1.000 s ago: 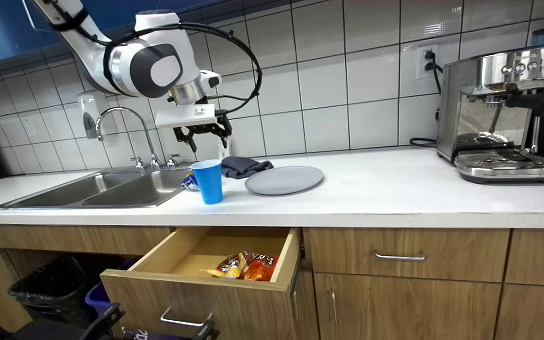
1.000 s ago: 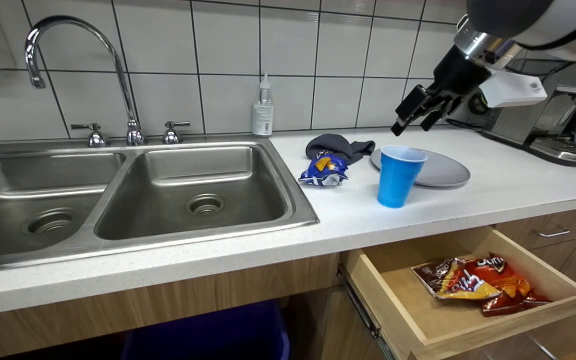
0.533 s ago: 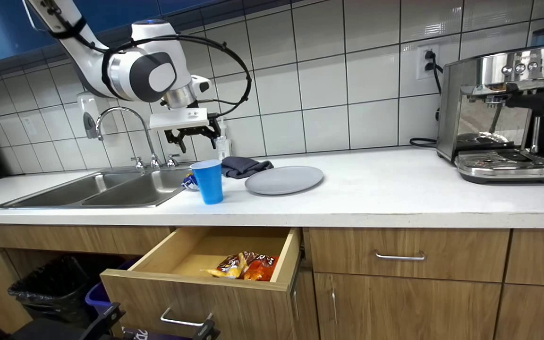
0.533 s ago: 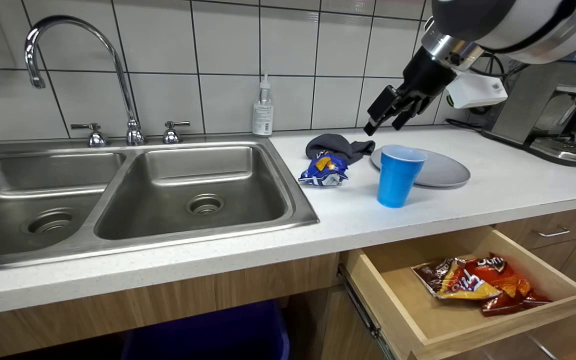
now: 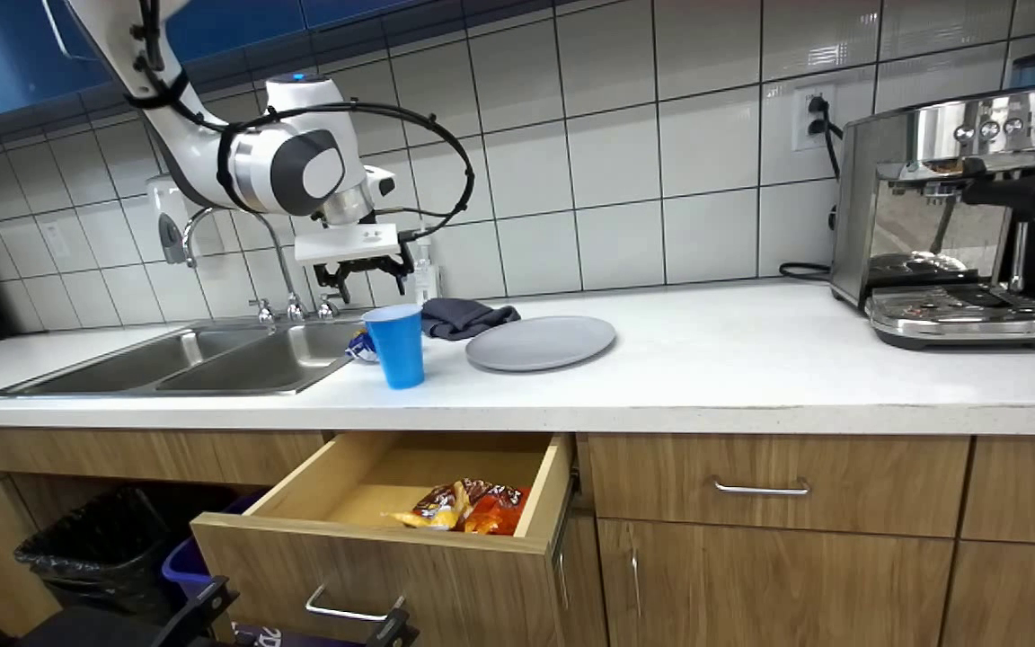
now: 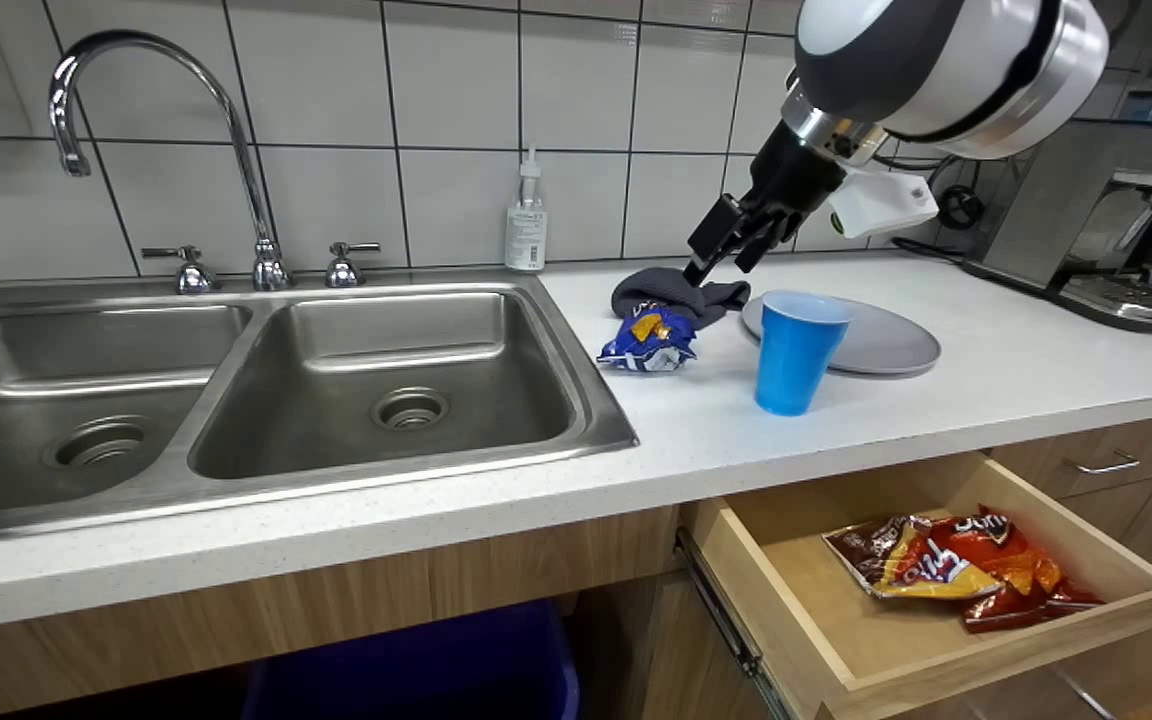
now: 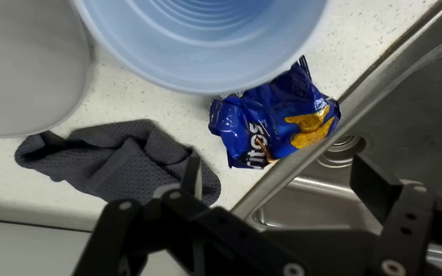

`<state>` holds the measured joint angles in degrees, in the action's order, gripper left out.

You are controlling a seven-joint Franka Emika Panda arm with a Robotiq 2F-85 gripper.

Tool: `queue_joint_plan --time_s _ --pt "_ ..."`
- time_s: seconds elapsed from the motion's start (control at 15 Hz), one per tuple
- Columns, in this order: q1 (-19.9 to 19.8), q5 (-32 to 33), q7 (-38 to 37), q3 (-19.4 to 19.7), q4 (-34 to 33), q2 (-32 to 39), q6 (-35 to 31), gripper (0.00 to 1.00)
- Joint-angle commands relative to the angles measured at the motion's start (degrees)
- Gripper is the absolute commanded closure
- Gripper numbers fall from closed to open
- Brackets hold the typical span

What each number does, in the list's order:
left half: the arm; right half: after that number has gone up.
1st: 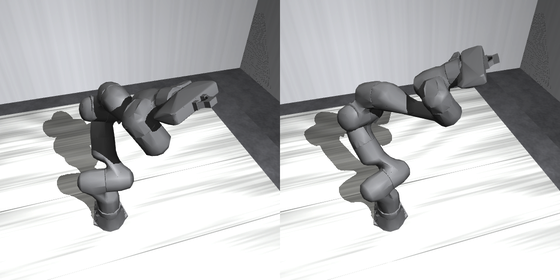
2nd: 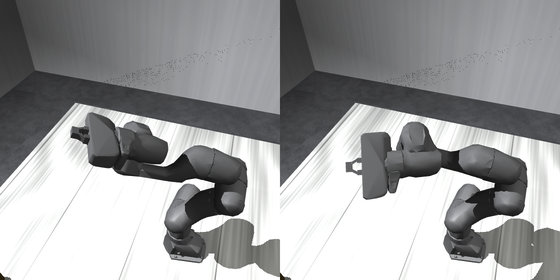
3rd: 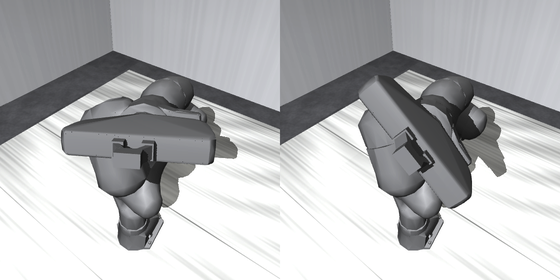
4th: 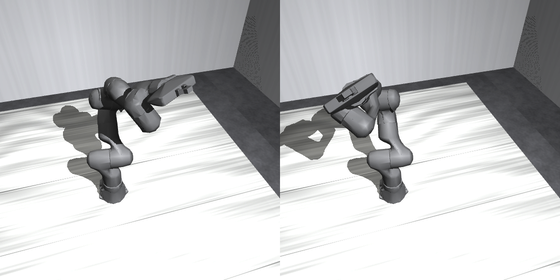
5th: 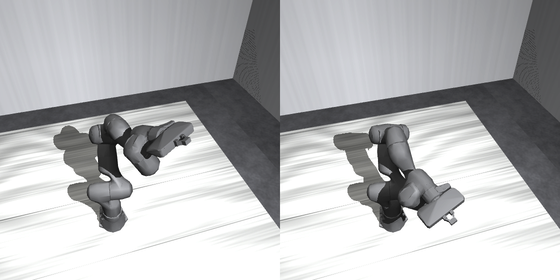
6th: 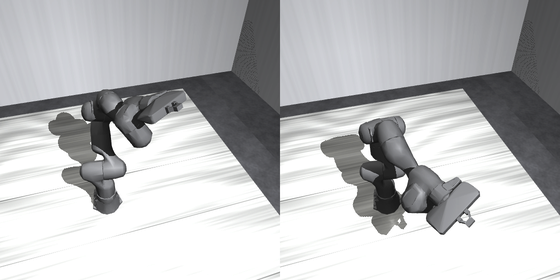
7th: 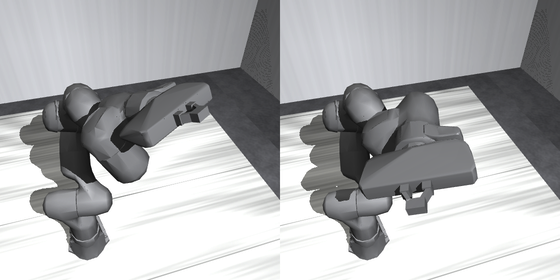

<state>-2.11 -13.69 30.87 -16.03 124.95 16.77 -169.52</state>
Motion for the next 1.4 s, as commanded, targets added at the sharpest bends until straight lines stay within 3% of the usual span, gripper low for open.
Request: queue_joint_plan --time_s 0.0,0.67,1.33 --pt "0.5 0.2 0.2 -0.4 -5.8 4.4 2.1 0.00" --pt "4.3 7.9 -14.1 2.0 -13.6 11.2 2.6 0.00" --pt "6.9 7.6 -22.3 4.3 -20.5 16.4 8.2 0.00"
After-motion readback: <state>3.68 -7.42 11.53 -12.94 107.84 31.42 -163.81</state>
